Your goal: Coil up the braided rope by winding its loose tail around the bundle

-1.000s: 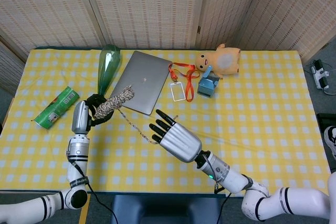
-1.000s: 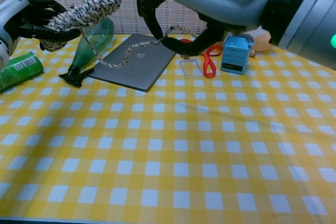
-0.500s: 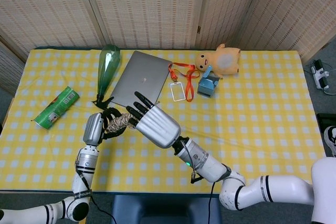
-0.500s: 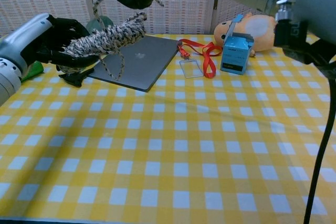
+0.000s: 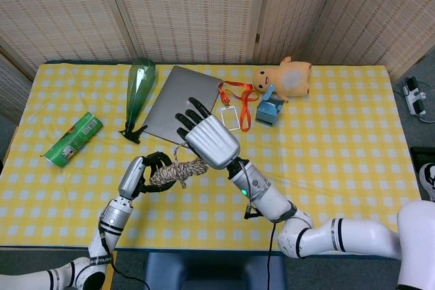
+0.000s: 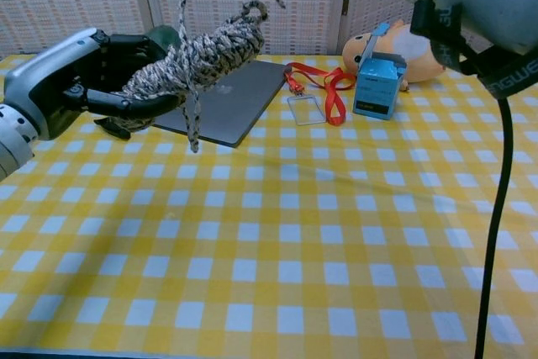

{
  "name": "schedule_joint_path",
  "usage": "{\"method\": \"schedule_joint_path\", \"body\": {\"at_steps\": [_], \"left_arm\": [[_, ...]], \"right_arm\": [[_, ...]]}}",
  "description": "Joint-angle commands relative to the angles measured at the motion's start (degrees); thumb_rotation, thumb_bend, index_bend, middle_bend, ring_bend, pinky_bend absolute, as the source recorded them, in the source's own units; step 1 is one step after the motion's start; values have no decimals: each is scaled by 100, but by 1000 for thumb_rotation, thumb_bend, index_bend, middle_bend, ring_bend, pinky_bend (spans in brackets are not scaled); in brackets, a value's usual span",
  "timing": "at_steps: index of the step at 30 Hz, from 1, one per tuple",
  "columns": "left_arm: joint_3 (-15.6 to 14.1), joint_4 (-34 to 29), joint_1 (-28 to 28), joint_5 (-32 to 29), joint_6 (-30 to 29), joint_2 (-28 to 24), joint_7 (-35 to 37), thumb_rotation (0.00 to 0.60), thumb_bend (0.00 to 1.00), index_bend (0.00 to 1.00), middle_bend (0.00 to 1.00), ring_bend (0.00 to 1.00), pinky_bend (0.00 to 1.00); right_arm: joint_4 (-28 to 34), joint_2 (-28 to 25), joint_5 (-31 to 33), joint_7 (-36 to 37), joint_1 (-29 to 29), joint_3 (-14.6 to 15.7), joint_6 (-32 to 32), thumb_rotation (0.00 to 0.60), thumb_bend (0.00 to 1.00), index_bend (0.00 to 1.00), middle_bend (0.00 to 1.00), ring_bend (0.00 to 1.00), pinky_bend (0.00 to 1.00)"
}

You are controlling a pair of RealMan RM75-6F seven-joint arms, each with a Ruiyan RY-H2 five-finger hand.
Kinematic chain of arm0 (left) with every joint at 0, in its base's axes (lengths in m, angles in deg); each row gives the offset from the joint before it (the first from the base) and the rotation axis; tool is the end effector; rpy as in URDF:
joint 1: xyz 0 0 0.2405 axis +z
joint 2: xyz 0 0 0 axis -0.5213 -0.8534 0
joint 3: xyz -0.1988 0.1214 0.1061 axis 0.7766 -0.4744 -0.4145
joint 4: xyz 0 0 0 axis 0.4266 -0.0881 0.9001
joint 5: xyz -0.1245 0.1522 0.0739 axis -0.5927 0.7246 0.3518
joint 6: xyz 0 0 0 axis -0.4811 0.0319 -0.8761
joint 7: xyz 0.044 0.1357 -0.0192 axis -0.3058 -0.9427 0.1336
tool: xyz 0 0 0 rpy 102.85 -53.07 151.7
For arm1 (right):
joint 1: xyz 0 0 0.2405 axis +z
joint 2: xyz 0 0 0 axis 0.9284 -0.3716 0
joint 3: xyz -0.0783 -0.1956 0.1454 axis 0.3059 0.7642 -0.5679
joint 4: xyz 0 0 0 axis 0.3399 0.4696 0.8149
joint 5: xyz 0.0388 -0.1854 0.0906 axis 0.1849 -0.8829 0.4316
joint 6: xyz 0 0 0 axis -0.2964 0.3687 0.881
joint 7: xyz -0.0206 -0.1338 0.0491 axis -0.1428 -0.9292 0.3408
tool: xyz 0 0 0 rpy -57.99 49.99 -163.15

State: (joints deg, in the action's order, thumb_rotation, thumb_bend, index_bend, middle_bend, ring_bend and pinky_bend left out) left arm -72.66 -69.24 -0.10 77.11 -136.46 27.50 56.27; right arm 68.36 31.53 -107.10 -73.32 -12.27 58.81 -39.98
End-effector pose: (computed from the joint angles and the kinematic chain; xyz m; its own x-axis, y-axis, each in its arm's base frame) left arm -0.1433 0.2914 0.0000 -0.4437 0.3155 0.8388 0.8063 -0.2681 0.5273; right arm 0.0312 -0.3448 0.0372 0.4326 0.1839 0.8826 -0.6136 -0.6573 0.4377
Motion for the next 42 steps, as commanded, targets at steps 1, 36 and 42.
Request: {"method": "schedule_joint_path", "body": {"at_steps": [1,36,42], "left_arm": [[-102,-98,-61,311,249,-245,912,600,724,850,764,663,794],[719,-1039,-81,-948,757,-1085,2730,600,726,852,764,660,794],[875,-908,-32,-1412,610,-925,1872,600,726,852,764,659,794]], "right_arm": [[-162,-71,113,326,-96,41,-58,600,515,682,289,281,122],[-1219,370,-965,1615,-780,1460,-240,600,515,682,297,279,122],[-1116,442,-1002,1275,-835,1491,-308,600,514,682,297,279,122]]}}
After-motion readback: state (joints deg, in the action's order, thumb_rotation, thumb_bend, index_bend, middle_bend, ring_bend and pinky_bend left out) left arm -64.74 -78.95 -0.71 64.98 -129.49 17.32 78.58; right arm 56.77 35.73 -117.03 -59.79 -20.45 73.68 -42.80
